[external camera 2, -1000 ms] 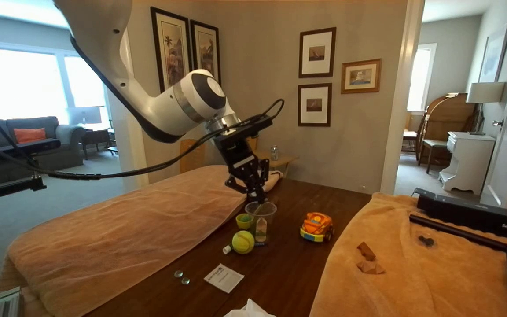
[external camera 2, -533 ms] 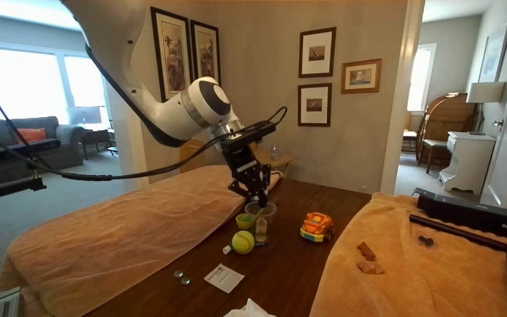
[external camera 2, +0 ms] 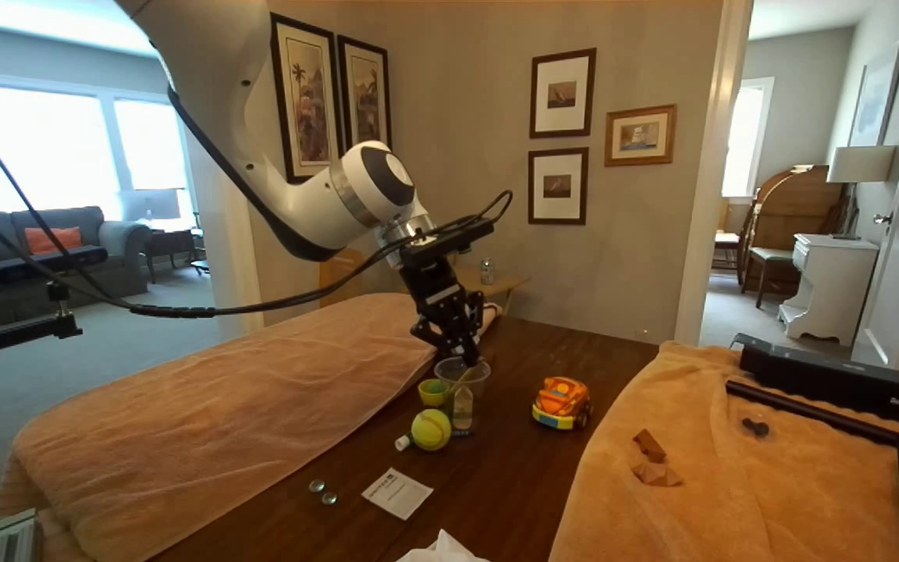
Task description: Move the car forwards then put the pencil in the clear cup.
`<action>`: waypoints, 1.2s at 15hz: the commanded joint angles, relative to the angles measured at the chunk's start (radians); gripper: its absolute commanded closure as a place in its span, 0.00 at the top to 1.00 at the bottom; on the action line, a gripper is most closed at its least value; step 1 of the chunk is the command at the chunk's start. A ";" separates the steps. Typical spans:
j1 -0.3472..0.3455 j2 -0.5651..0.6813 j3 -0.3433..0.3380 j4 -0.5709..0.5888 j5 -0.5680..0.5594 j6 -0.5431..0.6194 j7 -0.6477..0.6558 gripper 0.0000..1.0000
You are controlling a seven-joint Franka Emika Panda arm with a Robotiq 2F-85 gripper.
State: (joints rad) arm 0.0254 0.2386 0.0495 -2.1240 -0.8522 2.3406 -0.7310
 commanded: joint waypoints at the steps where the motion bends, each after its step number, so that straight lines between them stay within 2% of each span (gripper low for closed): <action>1: 0.013 0.028 0.003 0.041 -0.034 -0.033 -0.025 0.02; 3: 0.018 0.034 0.004 0.046 -0.040 -0.037 -0.027 0.02; 4: 0.020 0.036 0.004 0.047 -0.043 -0.036 -0.024 0.34; 5: 0.022 0.037 0.004 0.049 -0.046 -0.036 -0.023 0.35; 14: 0.031 -0.013 0.011 0.019 -0.058 -0.009 0.011 0.96; 15: 0.034 -0.030 0.011 0.012 -0.040 -0.027 0.039 0.99; 18: 0.033 -0.096 0.015 -0.024 -0.008 -0.040 0.122 1.00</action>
State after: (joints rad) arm 0.0518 0.2252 0.0599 -2.1018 -0.8729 2.3313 -0.6906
